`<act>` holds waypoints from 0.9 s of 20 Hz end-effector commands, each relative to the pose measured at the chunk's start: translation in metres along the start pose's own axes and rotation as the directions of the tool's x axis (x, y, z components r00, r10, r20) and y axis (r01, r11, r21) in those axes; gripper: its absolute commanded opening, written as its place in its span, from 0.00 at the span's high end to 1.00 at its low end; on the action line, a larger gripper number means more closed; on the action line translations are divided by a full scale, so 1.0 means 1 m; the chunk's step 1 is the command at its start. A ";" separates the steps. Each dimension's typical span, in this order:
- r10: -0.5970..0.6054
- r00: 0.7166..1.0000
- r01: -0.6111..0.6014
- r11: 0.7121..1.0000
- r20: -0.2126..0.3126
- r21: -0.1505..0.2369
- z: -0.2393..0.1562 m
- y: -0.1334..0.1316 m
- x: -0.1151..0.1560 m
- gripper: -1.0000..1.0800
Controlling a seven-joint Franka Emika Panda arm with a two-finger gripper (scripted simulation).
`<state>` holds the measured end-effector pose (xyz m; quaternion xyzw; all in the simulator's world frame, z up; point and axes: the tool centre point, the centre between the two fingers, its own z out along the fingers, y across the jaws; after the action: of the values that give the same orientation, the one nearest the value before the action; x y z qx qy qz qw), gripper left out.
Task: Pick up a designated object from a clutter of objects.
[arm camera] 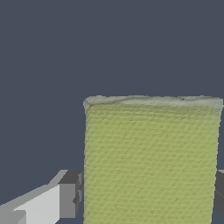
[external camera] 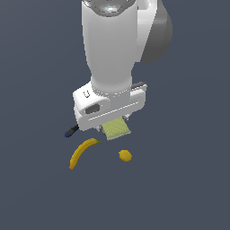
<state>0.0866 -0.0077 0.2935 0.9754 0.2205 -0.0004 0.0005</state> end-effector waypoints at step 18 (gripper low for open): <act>0.000 1.000 0.000 1.000 -0.001 0.000 -0.144 -0.038 0.021 1.00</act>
<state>0.0886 0.0344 0.4317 0.9754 0.2207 -0.0003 0.0001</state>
